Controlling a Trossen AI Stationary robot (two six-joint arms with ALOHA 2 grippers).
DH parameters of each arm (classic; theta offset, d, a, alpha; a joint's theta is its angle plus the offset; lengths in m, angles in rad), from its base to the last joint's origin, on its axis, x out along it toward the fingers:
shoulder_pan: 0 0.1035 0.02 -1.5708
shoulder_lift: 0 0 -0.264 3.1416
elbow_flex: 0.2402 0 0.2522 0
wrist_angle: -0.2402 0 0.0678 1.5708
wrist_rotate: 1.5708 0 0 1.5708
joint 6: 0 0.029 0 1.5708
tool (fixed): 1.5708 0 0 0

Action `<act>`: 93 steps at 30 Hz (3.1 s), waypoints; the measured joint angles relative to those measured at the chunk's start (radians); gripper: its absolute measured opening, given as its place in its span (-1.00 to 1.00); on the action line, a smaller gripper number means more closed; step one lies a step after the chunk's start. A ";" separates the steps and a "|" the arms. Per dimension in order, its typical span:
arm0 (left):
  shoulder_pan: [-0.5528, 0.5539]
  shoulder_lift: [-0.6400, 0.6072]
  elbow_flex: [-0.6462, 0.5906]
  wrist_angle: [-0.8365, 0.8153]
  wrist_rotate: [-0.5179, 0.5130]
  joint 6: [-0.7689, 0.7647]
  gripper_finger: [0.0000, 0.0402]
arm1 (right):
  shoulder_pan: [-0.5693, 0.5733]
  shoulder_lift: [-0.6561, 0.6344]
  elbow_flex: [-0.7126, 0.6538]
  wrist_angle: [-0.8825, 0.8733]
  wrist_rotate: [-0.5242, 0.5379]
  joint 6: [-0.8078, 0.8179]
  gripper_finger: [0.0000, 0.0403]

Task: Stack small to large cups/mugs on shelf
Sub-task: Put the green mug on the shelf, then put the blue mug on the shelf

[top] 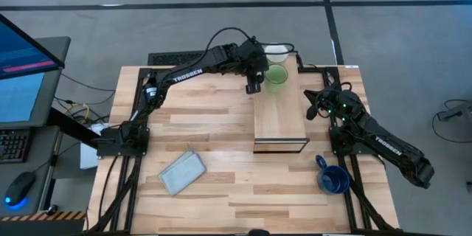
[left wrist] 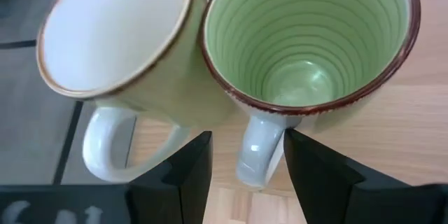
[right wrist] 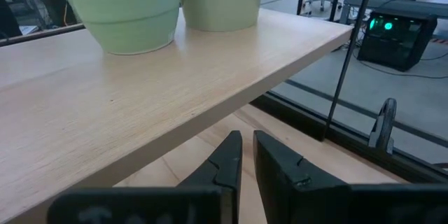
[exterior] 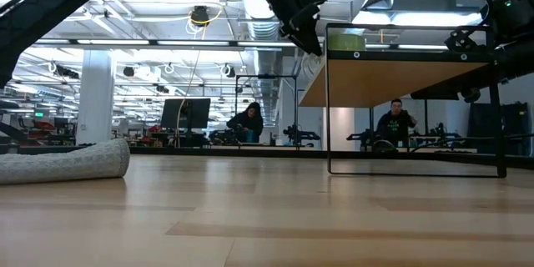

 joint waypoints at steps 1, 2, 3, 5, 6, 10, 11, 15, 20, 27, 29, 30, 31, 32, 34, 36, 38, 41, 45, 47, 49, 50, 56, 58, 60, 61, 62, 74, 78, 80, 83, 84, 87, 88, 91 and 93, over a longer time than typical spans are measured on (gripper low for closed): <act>-0.001 0.000 0.000 -0.005 0.004 -0.006 -0.16 | 0.000 0.000 0.000 0.000 0.000 0.000 -0.70; -0.002 0.000 0.000 -0.009 0.010 -0.012 -0.16 | 0.000 0.000 0.000 0.000 0.000 0.000 -0.70; -0.003 0.000 0.000 -0.012 0.021 -0.019 -0.16 | 0.000 0.000 0.000 0.000 0.000 0.000 -0.70; -0.005 0.000 0.000 -0.016 0.047 -0.024 -0.16 | 0.000 0.000 0.000 0.000 0.000 0.000 -0.70; -0.005 0.000 0.000 -0.016 0.057 -0.024 -0.16 | 0.000 0.000 0.000 0.000 0.000 0.000 -0.70; -0.005 0.000 0.000 -0.015 0.066 -0.024 -0.16 | 0.000 0.000 0.000 0.000 0.000 0.000 -0.70; -0.005 0.000 0.000 -0.015 0.066 -0.024 -0.16 | 0.000 0.000 0.000 0.000 0.000 0.000 -0.70; -0.005 0.000 0.000 -0.015 0.056 -0.024 -0.16 | 0.000 0.000 0.000 0.000 0.000 0.000 -0.70; -0.005 0.000 0.000 -0.004 0.029 -0.024 -0.16 | 0.000 0.000 0.000 0.000 0.000 0.000 -0.70; -0.005 0.000 0.000 -0.004 0.039 -0.029 -0.16 | 0.000 0.000 0.000 0.000 0.000 -0.001 -0.70; -0.005 0.000 0.000 -0.005 0.056 -0.044 -0.16 | 0.000 0.000 0.000 0.000 0.000 -0.001 -0.70; -0.005 0.000 0.000 -0.005 0.065 -0.050 -0.16 | 0.000 0.000 0.000 0.000 0.000 -0.001 -0.70; -0.005 0.000 0.000 -0.005 0.075 -0.054 -0.16 | 0.000 0.000 0.000 0.000 0.000 -0.001 -0.70; -0.005 0.000 0.000 -0.005 0.084 -0.060 -0.15 | 0.000 0.000 0.000 0.000 0.000 -0.001 -0.70; -0.005 0.000 0.000 -0.006 0.086 -0.070 -0.13 | 0.000 0.000 0.000 0.000 0.000 -0.001 -0.70; -0.005 0.000 0.000 -0.006 0.085 -0.072 -0.09 | 0.000 0.000 0.000 0.000 0.000 -0.001 -0.70; -0.005 0.000 0.000 -0.007 0.079 -0.071 -0.03 | 0.000 0.000 0.000 0.000 0.000 -0.001 -0.70; -0.004 0.000 0.000 -0.011 0.075 -0.068 0.06 | 0.000 0.000 0.000 0.000 0.000 -0.001 -0.70; -0.003 0.000 0.000 -0.011 0.052 -0.062 0.17 | 0.000 0.000 0.000 0.000 0.000 -0.001 -0.70; -0.003 0.000 0.000 -0.012 0.049 -0.047 0.21 | 0.000 0.000 0.000 0.000 0.000 -0.001 -0.70; -0.003 0.000 0.000 -0.015 0.048 -0.037 0.26 | 0.000 0.000 0.000 0.000 0.000 -0.002 -0.70; -0.003 0.000 0.000 -0.017 0.047 -0.034 0.28 | 0.000 0.000 0.000 0.000 0.000 -0.003 -0.70; -0.003 0.000 0.000 -0.018 -0.027 -0.023 0.36 | 0.000 0.000 0.000 0.000 0.000 -0.004 -0.70; -0.003 0.000 0.001 -0.025 -0.056 -0.027 0.38 | 0.000 0.000 0.000 0.000 0.000 -0.004 -0.70; -0.005 0.000 0.001 -0.041 -0.065 -0.031 0.38 | 0.000 0.000 0.000 0.000 0.000 -0.006 -0.70; -0.005 -0.002 0.001 -0.051 -0.065 -0.031 0.38 | 0.000 0.000 0.000 0.000 0.000 -0.013 -0.70; -0.005 -0.003 0.001 -0.064 -0.065 -0.031 0.38 | 0.000 0.000 0.000 0.000 0.001 -0.019 -0.70; -0.031 -0.062 0.003 -0.122 -0.048 -0.051 0.38 | -0.004 0.004 0.000 -0.001 0.008 -0.020 -0.70; -0.051 -0.119 0.003 -0.144 0.006 -0.057 0.38 | -0.004 0.013 0.000 -0.001 0.008 -0.020 -0.70; -0.064 -0.155 0.003 -0.138 0.026 -0.070 0.38 | -0.004 0.015 0.000 -0.001 0.009 -0.020 -0.70; -0.073 -0.212 0.003 -0.134 0.035 -0.095 0.38 | -0.004 0.015 0.000 -0.002 0.009 -0.019 -0.70; -0.073 -0.228 0.003 -0.139 0.037 -0.106 0.38 | -0.004 0.014 0.000 -0.002 0.009 -0.019 -0.70; -0.078 -0.280 0.003 -0.145 0.064 -0.133 0.38 | -0.004 0.013 0.000 -0.002 0.009 -0.019 -0.70; -0.082 -0.295 0.003 -0.141 0.084 -0.150 0.38 | -0.004 0.013 0.000 -0.001 0.009 -0.019 -0.70; -0.096 -0.338 0.003 -0.140 0.141 -0.163 0.38 | -0.004 0.012 0.005 -0.009 0.008 -0.011 -0.70; -0.114 -0.359 -0.007 -0.131 0.143 -0.159 0.38 | -0.003 0.012 0.021 -0.014 0.007 0.007 -0.70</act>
